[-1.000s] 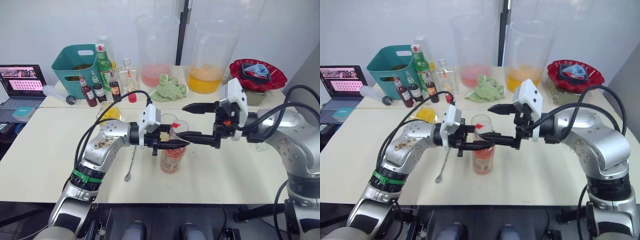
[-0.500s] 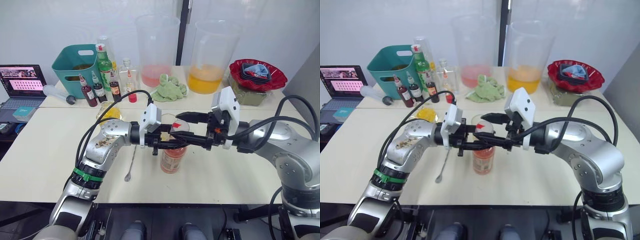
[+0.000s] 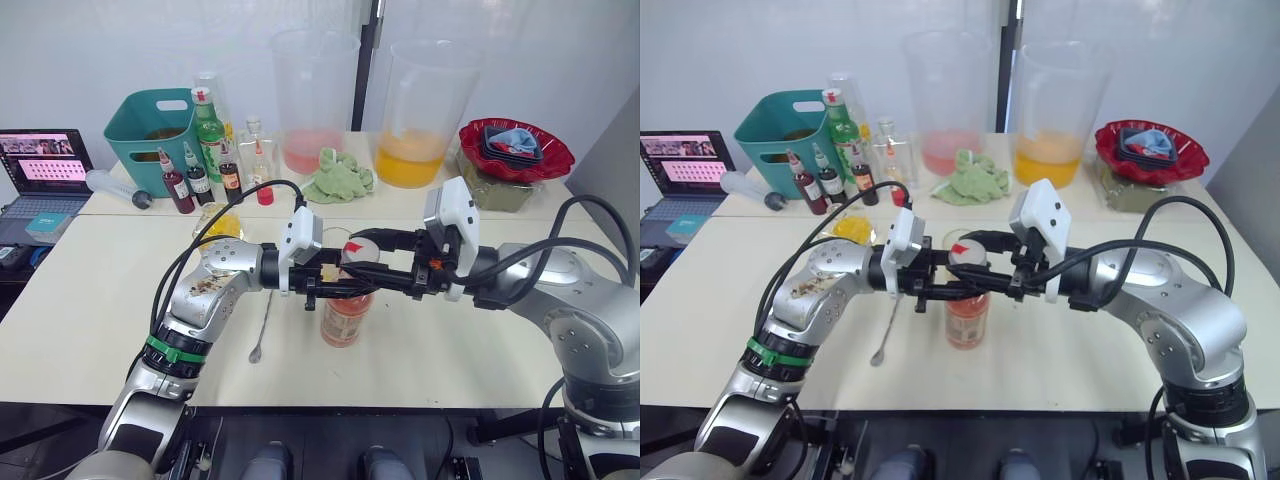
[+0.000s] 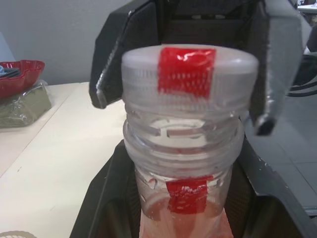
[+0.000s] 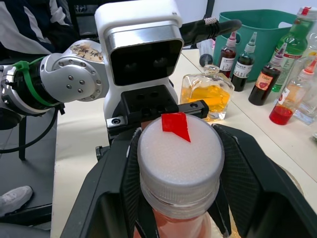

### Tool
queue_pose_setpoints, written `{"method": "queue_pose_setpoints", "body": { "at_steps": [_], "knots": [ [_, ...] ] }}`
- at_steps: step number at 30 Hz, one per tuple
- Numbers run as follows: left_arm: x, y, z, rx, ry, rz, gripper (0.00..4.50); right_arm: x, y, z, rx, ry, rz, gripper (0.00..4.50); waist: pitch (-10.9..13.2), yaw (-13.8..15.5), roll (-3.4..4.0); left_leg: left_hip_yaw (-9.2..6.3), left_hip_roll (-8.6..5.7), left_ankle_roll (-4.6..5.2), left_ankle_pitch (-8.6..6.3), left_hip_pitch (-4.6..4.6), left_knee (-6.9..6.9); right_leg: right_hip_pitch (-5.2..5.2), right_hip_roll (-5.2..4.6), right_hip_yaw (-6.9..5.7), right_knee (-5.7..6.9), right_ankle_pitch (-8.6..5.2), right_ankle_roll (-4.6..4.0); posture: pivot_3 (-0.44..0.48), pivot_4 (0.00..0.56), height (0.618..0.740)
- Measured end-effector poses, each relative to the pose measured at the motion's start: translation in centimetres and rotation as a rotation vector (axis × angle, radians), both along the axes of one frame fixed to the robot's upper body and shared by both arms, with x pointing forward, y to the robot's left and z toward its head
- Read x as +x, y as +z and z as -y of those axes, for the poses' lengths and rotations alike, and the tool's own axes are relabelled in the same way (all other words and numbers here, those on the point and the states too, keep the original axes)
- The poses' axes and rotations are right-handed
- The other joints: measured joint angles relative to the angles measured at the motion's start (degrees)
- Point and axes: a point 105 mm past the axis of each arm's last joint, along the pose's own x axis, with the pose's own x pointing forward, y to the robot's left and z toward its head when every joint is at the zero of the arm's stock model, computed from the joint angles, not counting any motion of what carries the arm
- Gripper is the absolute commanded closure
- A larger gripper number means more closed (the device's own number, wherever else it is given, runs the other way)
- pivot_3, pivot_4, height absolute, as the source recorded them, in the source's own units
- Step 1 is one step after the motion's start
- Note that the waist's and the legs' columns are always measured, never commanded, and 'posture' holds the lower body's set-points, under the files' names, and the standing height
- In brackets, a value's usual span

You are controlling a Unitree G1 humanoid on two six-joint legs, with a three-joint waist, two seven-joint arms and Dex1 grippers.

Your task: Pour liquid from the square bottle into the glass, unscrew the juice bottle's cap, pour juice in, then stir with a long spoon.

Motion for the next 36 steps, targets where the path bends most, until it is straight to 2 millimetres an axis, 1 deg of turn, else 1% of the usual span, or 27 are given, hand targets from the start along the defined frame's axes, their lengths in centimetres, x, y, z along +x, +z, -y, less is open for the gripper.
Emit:
{"method": "queue_pose_setpoints", "body": {
  "at_steps": [6, 12, 17, 20, 24, 25, 28, 30, 32, 34, 36],
  "knots": [
    [0.0, 0.0, 0.0, 0.001, -0.001, 0.0, 2.87, 0.0, -0.1, 0.1, -0.007, 0.023, 0.006, 2.3, 0.0, 0.0, 0.0, 0.0, 0.0, 0.0, 0.0, 0.0, 0.0, 0.0, 0.0, 0.0, 0.0, 0.0, 0.0, 0.0, 0.15, 0.74],
    [-0.1, 0.0, -0.1, 0.003, 0.006, 0.003, 2.87, 0.4, 0.2, 0.1, -0.078, 0.105, 0.021, 2.3, 0.0, -0.2, 0.0, 0.03, -0.01, 0.0, 0.0, 0.02, 0.0, 0.0, 0.02, 0.0, -0.02, 0.0, 0.0, 0.0, 0.15, 0.74],
    [-0.3, 0.0, -0.3, -0.002, 0.021, 0.012, 2.87, 0.9, 1.9, 0.7, -0.106, 0.196, 0.031, 2.3, 0.0, -0.3, 0.0, 0.0, 0.01, 0.0, 0.0, 0.01, 0.0, -0.01, 0.01, -0.01, -0.01, 0.0, 0.0, 0.0, 0.15, 0.74],
    [-0.3, -0.1, -0.5, -0.009, 0.033, 0.011, 2.87, 1.2, 2.8, 2.5, -0.118, 0.188, 0.017, 2.3, 0.0, -0.1, 0.0, 0.01, 0.0, 0.0, 0.0, -0.02, 0.0, 0.0, -0.02, -0.01, -0.03, 0.0, 0.0, 0.0, 0.15, 0.74],
    [-0.4, -0.1, -0.4, -0.008, 0.036, 0.007, 2.87, 2.2, 3.8, 4.4, -0.083, 0.11, 0.029, 2.3, 0.0, -0.3, 0.0, 0.02, 0.03, 0.0, 0.0, 0.0, 0.0, -0.01, 0.01, -0.01, -0.02, 0.0, 0.0, 0.0, 0.15, 0.74],
    [-0.4, -0.1, -0.4, -0.007, 0.037, 0.006, 2.87, 2.6, 4.1, 4.9, -0.073, 0.075, 0.038, 2.3, 0.0, -0.3, 0.0, 0.02, 0.03, 0.0, 0.0, 0.0, 0.0, -0.01, 0.0, -0.01, -0.02, 0.0, 0.0, 0.0, 0.15, 0.74],
    [-0.4, -0.1, -0.4, -0.008, 0.039, 0.004, 2.87, 5.0, 4.4, 7.8, -0.055, -0.129, 0.086, 2.3, 0.0, -0.1, -0.01, 0.04, 0.01, 0.0, 0.0, 0.0, 0.0, 0.0, -0.02, -0.01, -0.02, 0.0, 0.0, 0.0, 0.15, 0.74],
    [-0.4, -0.1, -0.3, -0.011, 0.038, 0.002, 2.87, 7.0, 3.7, 10.5, -0.05, -0.318, 0.081, 2.3, 0.0, 0.0, 0.0, 0.05, -0.01, 0.0, 0.0, -0.02, 0.0, -0.02, -0.04, 0.0, -0.02, 0.0, 0.0, 0.0, 0.15, 0.74],
    [-0.4, -0.1, -0.3, -0.011, 0.038, 0.001, 2.87, 8.4, 2.7, 12.8, -0.055, -0.466, 0.054, 2.3, 0.0, -0.1, 0.0, 0.08, 0.01, 0.0, 0.0, -0.02, 0.0, -0.06, -0.03, 0.04, -0.01, 0.0, -0.01, 0.0, 0.15, 0.74],
    [-0.4, 0.0, -0.3, -0.013, 0.037, 0.001, 2.87, 9.4, 1.4, 14.9, -0.074, -0.608, 0.035, 2.3, 0.0, -0.1, 0.01, 0.08, 0.01, 0.0, 0.0, -0.02, 0.0, -0.06, -0.03, 0.05, 0.02, 0.0, -0.01, 0.0, 0.15, 0.74],
    [-0.4, 0.0, -0.2, -0.014, 0.038, 0.001, 2.87, 10.0, 0.5, 16.6, -0.082, -0.715, 0.03, 2.3, 0.0, -0.1, 0.01, 0.09, 0.0, 0.0, 0.0, -0.03, 0.0, -0.06, -0.03, 0.07, 0.02, 0.0, -0.01, 0.0, 0.15, 0.74]
  ]
}}
